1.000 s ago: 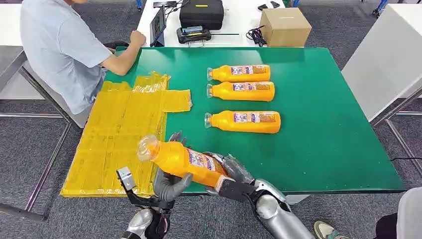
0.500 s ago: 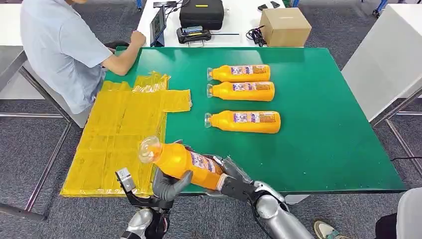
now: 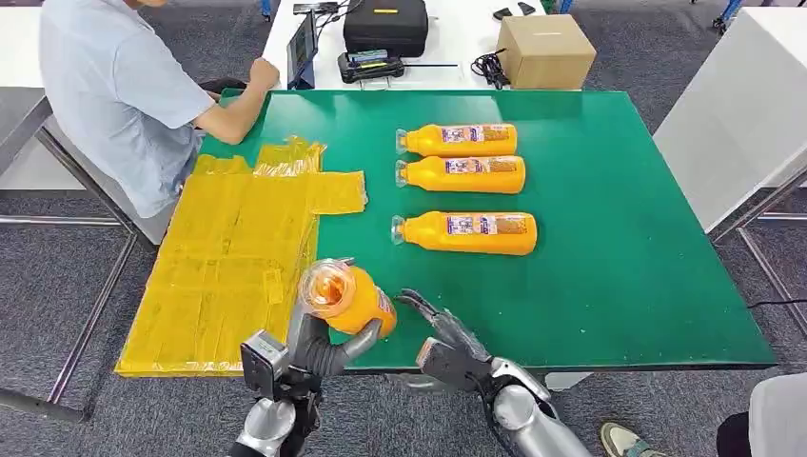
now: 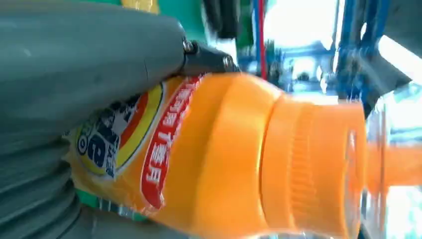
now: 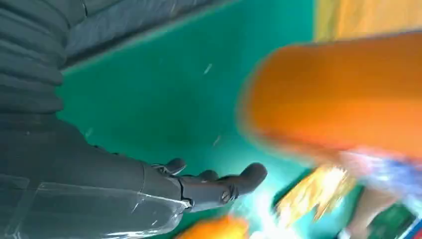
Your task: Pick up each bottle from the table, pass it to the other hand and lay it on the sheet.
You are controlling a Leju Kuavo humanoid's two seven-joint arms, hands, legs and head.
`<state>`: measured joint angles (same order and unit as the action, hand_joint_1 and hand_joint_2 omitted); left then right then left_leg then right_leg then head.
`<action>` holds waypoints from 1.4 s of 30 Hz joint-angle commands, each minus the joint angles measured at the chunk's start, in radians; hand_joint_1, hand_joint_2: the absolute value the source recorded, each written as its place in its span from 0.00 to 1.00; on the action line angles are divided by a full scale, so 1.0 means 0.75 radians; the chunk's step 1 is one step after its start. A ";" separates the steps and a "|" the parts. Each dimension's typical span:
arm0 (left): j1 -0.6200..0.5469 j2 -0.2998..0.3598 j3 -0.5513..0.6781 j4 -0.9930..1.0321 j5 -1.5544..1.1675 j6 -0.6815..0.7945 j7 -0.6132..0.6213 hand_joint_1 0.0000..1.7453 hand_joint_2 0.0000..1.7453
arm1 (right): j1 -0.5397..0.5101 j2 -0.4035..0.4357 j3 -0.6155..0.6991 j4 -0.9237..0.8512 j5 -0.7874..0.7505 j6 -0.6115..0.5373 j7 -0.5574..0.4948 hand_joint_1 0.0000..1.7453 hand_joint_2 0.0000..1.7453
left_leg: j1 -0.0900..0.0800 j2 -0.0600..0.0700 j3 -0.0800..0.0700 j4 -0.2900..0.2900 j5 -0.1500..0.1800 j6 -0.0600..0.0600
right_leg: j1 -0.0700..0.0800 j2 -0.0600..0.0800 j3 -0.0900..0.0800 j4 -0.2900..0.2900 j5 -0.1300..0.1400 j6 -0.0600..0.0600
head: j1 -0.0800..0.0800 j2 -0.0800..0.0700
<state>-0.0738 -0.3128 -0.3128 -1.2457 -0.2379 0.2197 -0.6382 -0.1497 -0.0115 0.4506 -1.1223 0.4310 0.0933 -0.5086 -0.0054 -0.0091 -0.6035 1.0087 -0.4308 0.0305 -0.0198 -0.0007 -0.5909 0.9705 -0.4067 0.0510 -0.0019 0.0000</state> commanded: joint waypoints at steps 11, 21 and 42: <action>-0.262 0.184 0.199 0.175 -1.457 0.638 0.602 1.00 1.00 | -0.032 0.162 -0.424 -0.063 0.117 -0.125 0.053 0.00 1.00 | 0.000 0.000 0.006 -0.003 0.001 -0.002 | 0.000 0.000 0.005 -0.002 0.000 -0.003 | 0.000 0.000; -0.373 0.238 0.149 0.352 -1.599 0.536 0.691 1.00 1.00 | -0.029 0.140 -0.406 -0.077 0.078 -0.082 0.012 0.00 1.00 | 0.001 0.000 0.006 -0.001 0.001 -0.002 | 0.001 0.000 0.005 0.000 0.000 -0.002 | 0.000 0.000; -0.580 0.284 0.228 0.872 -1.634 0.269 0.845 0.81 1.00 | -0.012 0.140 -0.420 -0.075 0.053 -0.047 -0.006 0.00 1.00 | 0.002 0.001 0.006 0.000 0.001 -0.003 | 0.002 0.001 0.006 0.000 0.000 -0.002 | 0.000 0.000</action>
<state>-0.4417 -0.1125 -0.1633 -0.7400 -1.4492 0.4490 -0.0282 -0.1350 0.0973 0.1579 -1.2257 0.4685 0.0542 -0.5089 -0.0053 -0.0093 -0.6034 1.0088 -0.4290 0.0303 -0.0200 -0.0009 -0.5910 0.9714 -0.4060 0.0513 -0.0019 0.0000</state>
